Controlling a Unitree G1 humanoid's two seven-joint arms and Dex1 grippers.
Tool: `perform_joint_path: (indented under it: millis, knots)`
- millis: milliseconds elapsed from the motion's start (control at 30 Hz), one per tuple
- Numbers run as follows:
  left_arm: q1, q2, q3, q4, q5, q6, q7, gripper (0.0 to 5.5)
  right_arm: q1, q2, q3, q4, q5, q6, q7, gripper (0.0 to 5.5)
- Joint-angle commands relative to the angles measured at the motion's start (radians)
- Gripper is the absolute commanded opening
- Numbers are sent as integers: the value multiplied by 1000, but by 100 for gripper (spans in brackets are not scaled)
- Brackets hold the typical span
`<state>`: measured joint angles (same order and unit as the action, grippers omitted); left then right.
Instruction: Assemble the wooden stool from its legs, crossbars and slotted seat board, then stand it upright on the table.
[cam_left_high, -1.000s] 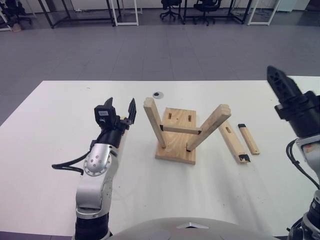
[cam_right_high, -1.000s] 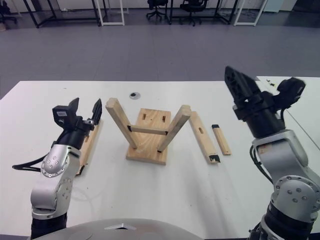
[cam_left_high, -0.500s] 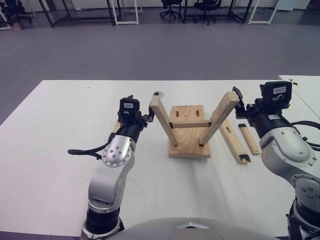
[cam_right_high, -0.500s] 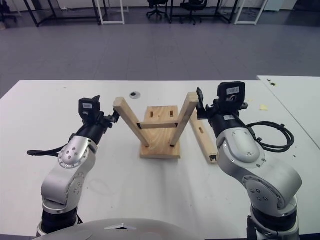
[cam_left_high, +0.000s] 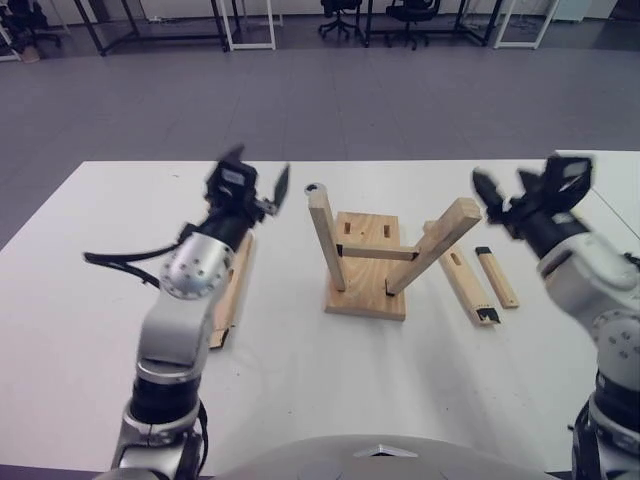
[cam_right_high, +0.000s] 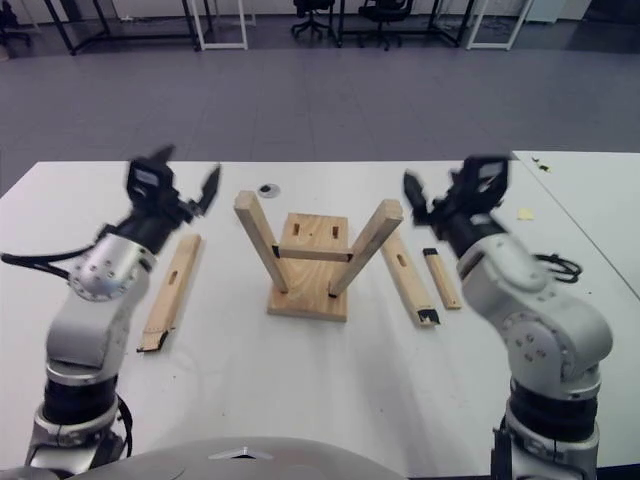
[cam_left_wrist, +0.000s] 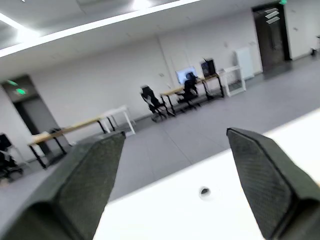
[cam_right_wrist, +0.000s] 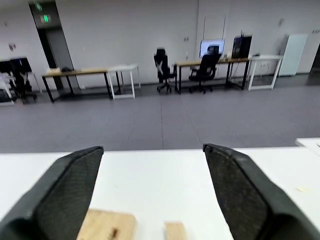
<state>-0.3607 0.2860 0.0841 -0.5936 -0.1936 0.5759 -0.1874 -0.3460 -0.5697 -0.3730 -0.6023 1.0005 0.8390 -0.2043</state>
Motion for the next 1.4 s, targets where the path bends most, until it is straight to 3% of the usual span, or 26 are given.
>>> perform_joint_path:
  millis: [33, 133, 267, 433, 567, 700, 800, 933, 1033, 1167, 1267, 1400]
  knots:
    - [-190, -102, 60, -101, -295, 122, -10, 377, -192, -5, -52, -10, 217, -57, 75, 376]
    - [-120, -155, -47, -90, -339, 153, -4, 377, -129, 22, 12, -24, 311, -24, 37, 376]
    - [20, -104, -218, 190, -211, 58, -100, 377, 62, 33, 174, 31, 243, 96, -55, 376]
    - [20, -133, -229, 147, -277, 64, -118, 377, 37, 45, 194, 46, 255, 96, -85, 376]
    - [-63, -145, -142, 36, -343, 77, -68, 377, -111, 48, 115, 46, 328, 8, -93, 376]
    - [-225, -100, -8, -34, -369, 34, -31, 377, -189, -22, 39, 138, 314, -27, -40, 376]
    - [-282, -79, 57, -50, -402, 12, -24, 377, -112, -133, 146, 222, 95, -12, 113, 376]
    - [-123, 12, 94, -37, -338, -6, -56, 377, 54, -267, 403, 197, -194, -111, 468, 376]
    - [74, 117, 254, -3, -285, -53, -98, 377, 81, -266, 429, 29, -140, -110, 642, 376]
    - [366, 263, 386, -7, -325, -105, -346, 377, 56, -172, 493, -155, -52, -61, 639, 376]
    - [534, 406, 235, 4, -217, -176, -550, 377, 24, -187, 506, -33, -249, -65, 569, 376]
    - [550, 469, -77, 57, -37, -220, -633, 377, 14, -288, 556, 258, -557, -135, 573, 376]
